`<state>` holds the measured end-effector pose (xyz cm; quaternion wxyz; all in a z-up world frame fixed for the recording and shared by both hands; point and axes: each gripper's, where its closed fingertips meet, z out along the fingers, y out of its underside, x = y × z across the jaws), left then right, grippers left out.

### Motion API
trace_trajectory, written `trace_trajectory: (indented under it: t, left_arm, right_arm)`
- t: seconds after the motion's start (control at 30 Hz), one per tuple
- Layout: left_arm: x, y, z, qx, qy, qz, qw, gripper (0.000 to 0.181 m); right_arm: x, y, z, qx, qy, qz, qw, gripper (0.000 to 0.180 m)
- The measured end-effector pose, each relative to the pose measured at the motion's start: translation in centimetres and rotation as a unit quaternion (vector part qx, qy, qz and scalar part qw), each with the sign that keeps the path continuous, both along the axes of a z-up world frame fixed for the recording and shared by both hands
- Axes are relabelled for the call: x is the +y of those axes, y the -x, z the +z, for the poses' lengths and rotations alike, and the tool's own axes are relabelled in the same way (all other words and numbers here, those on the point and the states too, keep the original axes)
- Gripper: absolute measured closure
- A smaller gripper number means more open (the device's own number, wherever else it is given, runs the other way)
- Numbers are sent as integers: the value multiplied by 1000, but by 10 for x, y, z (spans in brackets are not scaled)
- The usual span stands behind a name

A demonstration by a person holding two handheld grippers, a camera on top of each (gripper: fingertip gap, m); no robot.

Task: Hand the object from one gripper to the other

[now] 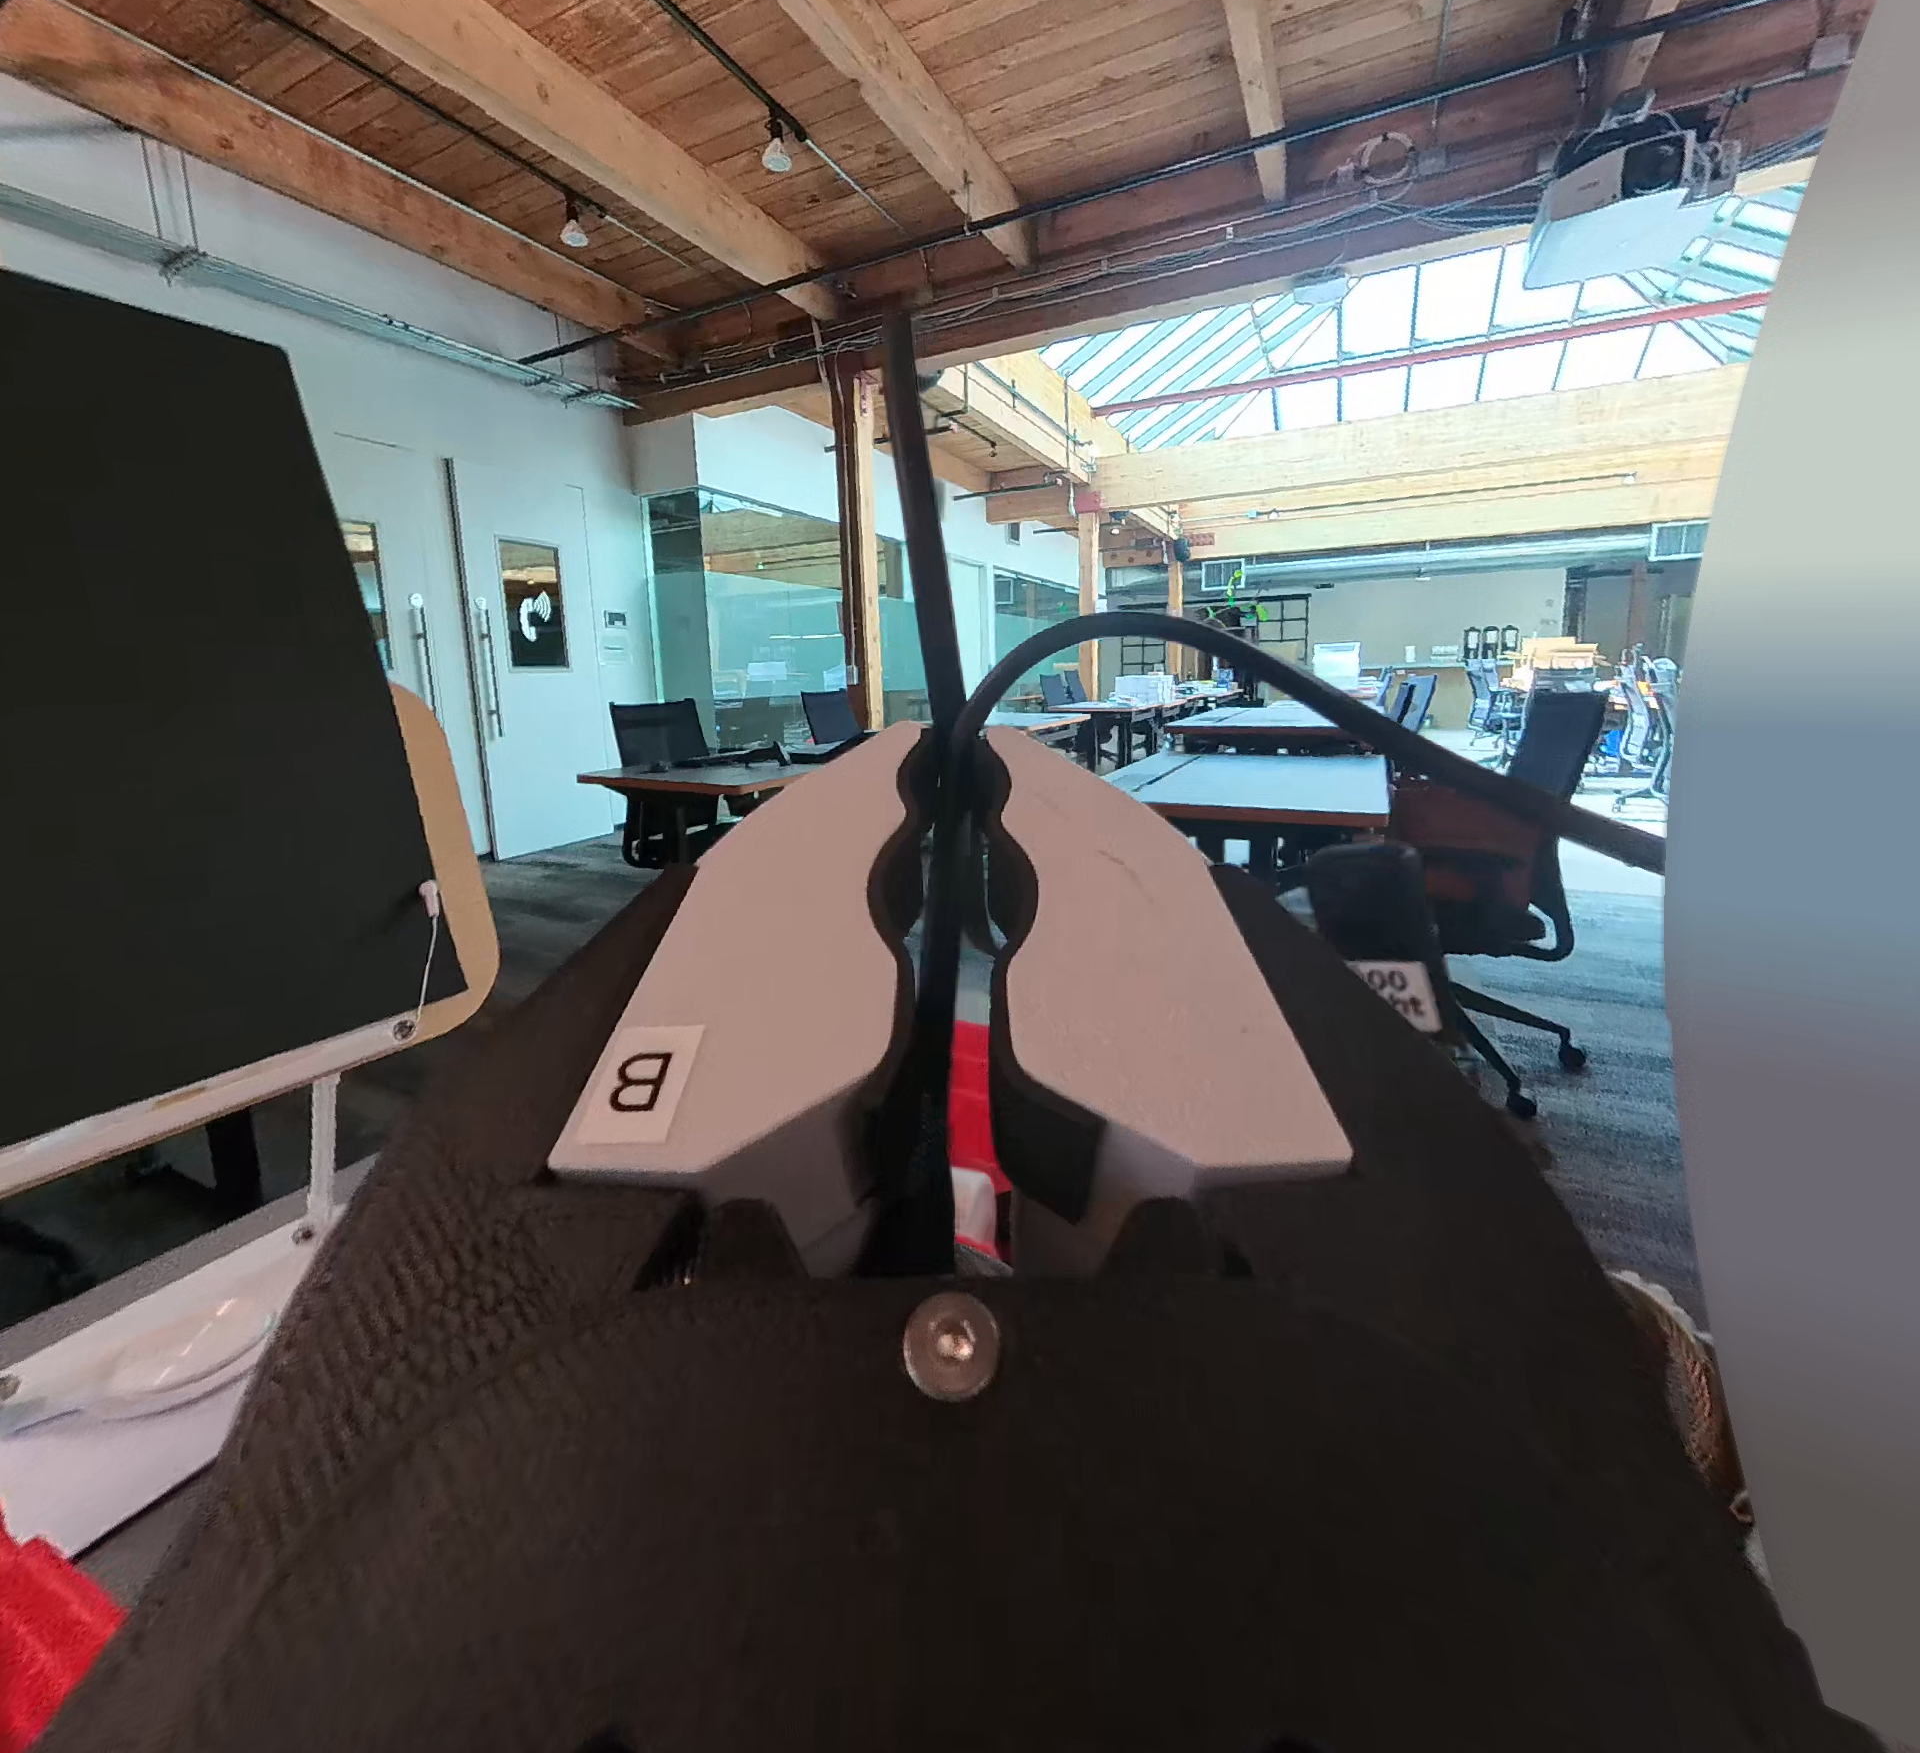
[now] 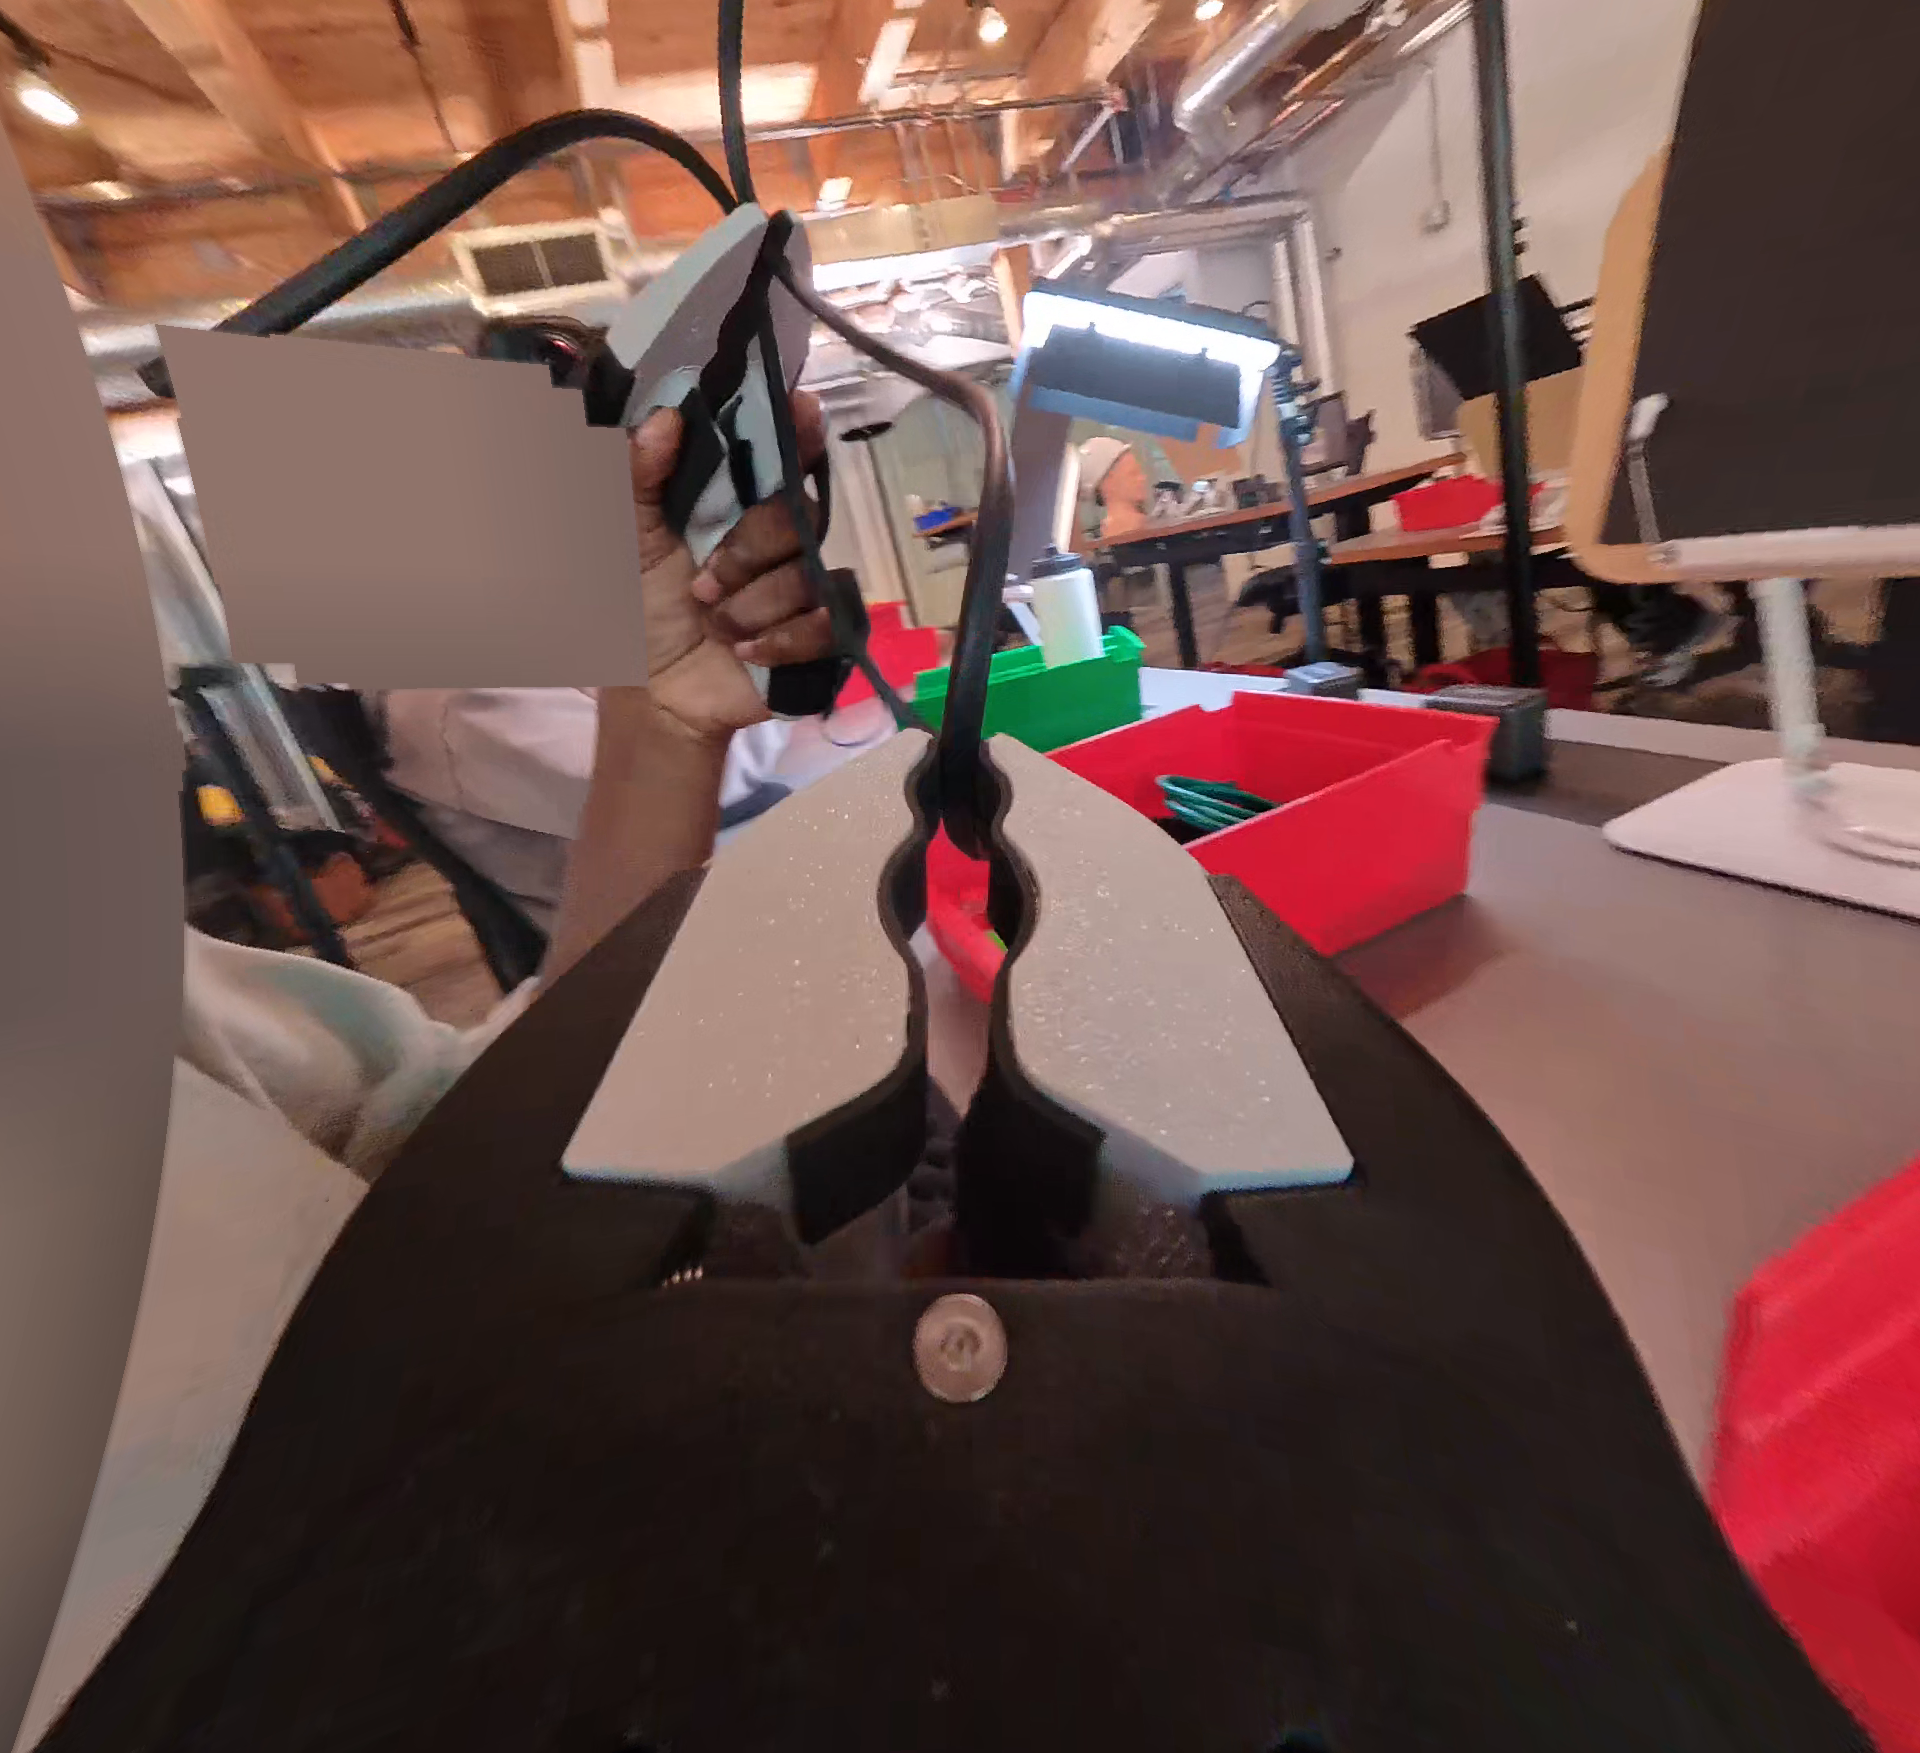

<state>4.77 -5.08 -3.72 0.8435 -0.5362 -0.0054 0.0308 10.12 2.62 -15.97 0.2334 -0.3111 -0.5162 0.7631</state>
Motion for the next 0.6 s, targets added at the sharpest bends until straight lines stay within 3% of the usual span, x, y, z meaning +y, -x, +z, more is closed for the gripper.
trace_trajectory:
  t: [0.1,0.23,0.33,0.5,0.6]
  left_arm:
    - [1,8,-20,-13,32,18,999,170]
    - [4,14,-67,-24,139,28,990,133]
    - [-12,24,-88,-22,189,63,980,120]
    - [-60,35,-60,-4,138,125,983,117]
    - [-67,23,-42,43,118,139,982,114]
  right_arm:
    - [16,-6,14,19,-42,-39,998,174]
    - [31,-19,43,52,-93,-79,991,175]
    - [36,-25,59,72,-124,-100,985,175]
    - [36,-25,67,83,-158,-109,978,175]
    - [31,-24,67,81,-172,-100,977,175]
